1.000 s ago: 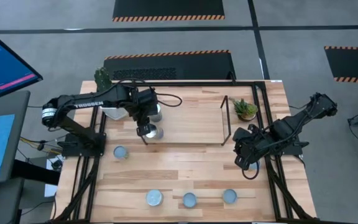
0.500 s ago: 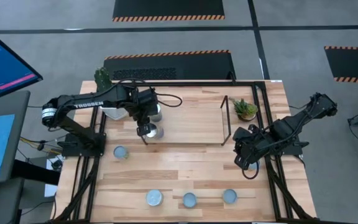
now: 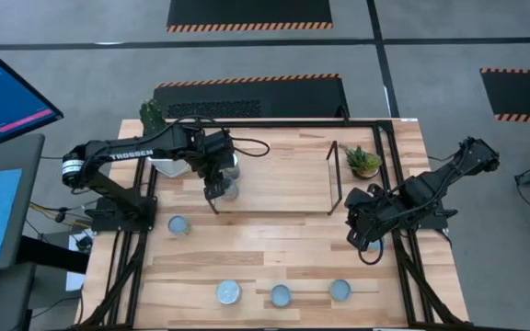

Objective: Pick and place cans onto a shelf
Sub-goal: Put the canned peaches on the shelf, then put the canned green peas on the shelf

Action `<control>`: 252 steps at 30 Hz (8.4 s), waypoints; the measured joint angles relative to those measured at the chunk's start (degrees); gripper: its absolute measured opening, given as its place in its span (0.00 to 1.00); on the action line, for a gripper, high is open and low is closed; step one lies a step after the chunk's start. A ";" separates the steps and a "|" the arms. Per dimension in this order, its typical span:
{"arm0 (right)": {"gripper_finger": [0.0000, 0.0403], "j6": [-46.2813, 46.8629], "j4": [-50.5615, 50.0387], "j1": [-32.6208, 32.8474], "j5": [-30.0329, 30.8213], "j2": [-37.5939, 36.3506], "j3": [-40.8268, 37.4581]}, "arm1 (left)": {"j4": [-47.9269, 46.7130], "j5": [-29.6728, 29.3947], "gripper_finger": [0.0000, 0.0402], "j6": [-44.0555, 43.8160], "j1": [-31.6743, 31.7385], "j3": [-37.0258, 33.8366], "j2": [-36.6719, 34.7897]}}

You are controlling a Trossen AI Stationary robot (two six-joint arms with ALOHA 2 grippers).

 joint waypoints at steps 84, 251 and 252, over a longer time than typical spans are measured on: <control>0.22 0.00 0.00 2.69 0.00 0.02 0.00 | -20.85 -14.26 0.14 -14.50 -12.48 20.64 5.12; 0.22 1.05 3.87 2.25 -1.73 0.02 -0.02 | 16.45 -17.05 0.13 7.87 -8.51 50.86 52.54; 0.22 1.05 3.85 2.25 -1.73 0.02 -0.02 | 16.14 -16.09 0.13 6.99 -8.51 50.86 52.54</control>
